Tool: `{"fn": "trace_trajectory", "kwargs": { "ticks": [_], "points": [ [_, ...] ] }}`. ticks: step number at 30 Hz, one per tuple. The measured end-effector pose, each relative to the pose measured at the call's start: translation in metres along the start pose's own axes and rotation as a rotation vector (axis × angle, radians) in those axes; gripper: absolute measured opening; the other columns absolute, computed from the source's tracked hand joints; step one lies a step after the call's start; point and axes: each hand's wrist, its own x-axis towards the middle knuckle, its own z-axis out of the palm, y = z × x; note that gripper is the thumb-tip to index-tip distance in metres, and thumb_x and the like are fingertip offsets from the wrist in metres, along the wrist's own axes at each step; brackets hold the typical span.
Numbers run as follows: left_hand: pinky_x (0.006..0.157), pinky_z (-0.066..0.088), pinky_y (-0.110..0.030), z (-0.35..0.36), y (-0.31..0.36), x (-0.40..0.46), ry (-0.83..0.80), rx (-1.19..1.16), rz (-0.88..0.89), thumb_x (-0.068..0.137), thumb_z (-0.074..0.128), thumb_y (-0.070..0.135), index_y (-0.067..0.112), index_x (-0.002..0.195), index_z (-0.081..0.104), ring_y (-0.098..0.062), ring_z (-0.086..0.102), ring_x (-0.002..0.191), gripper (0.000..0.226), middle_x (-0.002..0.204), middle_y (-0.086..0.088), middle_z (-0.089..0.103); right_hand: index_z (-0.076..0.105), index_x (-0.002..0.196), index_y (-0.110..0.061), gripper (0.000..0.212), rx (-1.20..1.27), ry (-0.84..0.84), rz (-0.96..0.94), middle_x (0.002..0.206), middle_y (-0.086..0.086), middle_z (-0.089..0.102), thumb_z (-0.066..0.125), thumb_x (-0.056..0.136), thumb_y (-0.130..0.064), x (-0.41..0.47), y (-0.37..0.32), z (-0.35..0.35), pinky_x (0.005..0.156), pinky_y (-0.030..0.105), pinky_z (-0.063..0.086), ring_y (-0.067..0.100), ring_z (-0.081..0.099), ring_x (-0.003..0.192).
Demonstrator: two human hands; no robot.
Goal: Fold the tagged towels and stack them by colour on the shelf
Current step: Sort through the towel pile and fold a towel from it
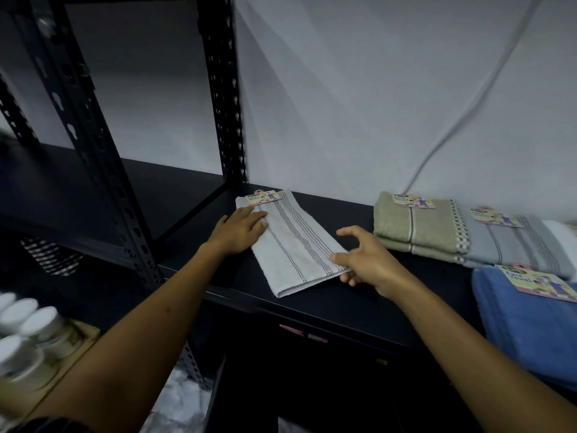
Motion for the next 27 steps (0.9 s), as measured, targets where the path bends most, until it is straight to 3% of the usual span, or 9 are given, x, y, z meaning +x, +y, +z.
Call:
{"fn": "trace_trajectory", "kwargs": {
  "ticks": [4,6,9,12,14,16,20,24,27],
  "points": [
    [0.118,0.014,-0.052,-0.002,0.0,-0.003,0.021,0.011,0.016,0.103,0.027,0.052,0.034,0.149,0.036,-0.02,0.017,0.149,0.051,0.162,-0.002,0.022,0.063,0.118,-0.025,0.029,-0.399,0.088,-0.146,0.079,-0.003,0.064,0.069,0.089,-0.023,-0.001,0.011,-0.008,0.061,0.029,0.051,0.013,0.062,0.067],
    [0.114,0.019,-0.054,-0.003,0.003,-0.009,0.041,0.059,-0.003,0.102,0.026,0.056,0.037,0.148,0.038,-0.023,0.022,0.146,0.051,0.159,-0.002,0.028,0.061,0.126,-0.025,0.034,-0.634,0.189,-0.184,0.093,-0.003,0.064,0.065,0.092,-0.023,0.0,0.011,-0.009,0.075,0.032,0.052,0.018,0.063,0.087],
    [0.105,0.027,-0.055,-0.004,0.014,-0.027,0.115,0.237,-0.047,0.099,0.022,0.062,0.04,0.138,0.049,-0.029,0.035,0.134,0.053,0.143,-0.006,0.044,0.047,0.139,-0.021,0.045,-0.924,0.37,-0.2,0.119,0.009,0.055,0.055,0.095,-0.018,-0.001,0.008,-0.004,0.076,0.038,0.051,0.028,0.057,0.106],
    [0.097,0.033,-0.046,-0.01,0.025,-0.045,0.259,0.368,0.033,0.099,0.027,0.057,0.025,0.1,0.07,-0.027,0.058,0.104,0.053,0.109,-0.007,0.064,0.051,0.136,-0.017,0.04,-0.942,0.426,-0.3,0.121,0.011,0.054,0.053,0.096,-0.024,0.0,0.001,0.005,0.078,0.037,0.047,0.029,0.054,0.108],
    [0.09,0.036,-0.041,-0.014,0.029,-0.053,0.318,0.35,0.101,0.1,0.037,0.049,0.016,0.066,0.061,-0.025,0.061,0.082,0.053,0.077,-0.004,0.064,0.057,0.131,-0.015,0.037,-0.913,0.388,-0.366,0.121,0.011,0.058,0.052,0.096,-0.027,0.004,-0.005,0.015,0.085,0.038,0.048,0.029,0.054,0.108],
    [0.084,0.036,-0.039,-0.016,0.028,-0.056,0.383,0.341,0.161,0.098,0.047,0.044,0.014,0.059,0.058,-0.025,0.057,0.08,0.051,0.068,-0.002,0.057,0.06,0.126,-0.011,0.034,-0.874,0.307,-0.409,0.124,0.011,0.06,0.051,0.098,-0.027,0.011,-0.009,0.029,0.091,0.041,0.048,0.029,0.055,0.111],
    [0.089,0.041,-0.042,-0.011,0.025,-0.055,0.286,0.208,0.22,0.092,0.044,0.053,0.023,0.109,0.071,-0.022,0.057,0.107,0.045,0.111,0.002,0.065,0.06,0.125,-0.001,0.037,-0.846,0.125,-0.504,0.133,0.013,0.057,0.045,0.101,-0.026,0.025,-0.022,0.065,0.104,0.04,0.04,0.028,0.051,0.123],
    [0.112,0.027,-0.048,-0.001,0.015,-0.057,0.076,0.165,0.195,0.081,0.002,0.065,0.03,0.146,0.042,-0.015,0.035,0.14,0.084,0.152,0.007,0.04,0.045,0.141,-0.005,0.049,-0.998,0.019,-0.522,0.151,0.011,0.04,0.03,0.105,-0.035,0.036,-0.021,0.093,0.115,0.039,0.022,0.025,0.03,0.141],
    [0.119,0.003,-0.052,0.0,0.011,-0.054,-0.085,0.216,0.132,0.094,0.004,0.06,0.031,0.156,0.015,-0.011,0.005,0.151,0.069,0.164,0.01,0.009,0.023,0.154,-0.008,0.06,-1.062,-0.047,-0.434,0.163,0.006,0.015,0.021,0.105,-0.043,0.04,-0.012,0.094,0.121,0.042,0.008,0.021,0.009,0.15]
  ]
}}
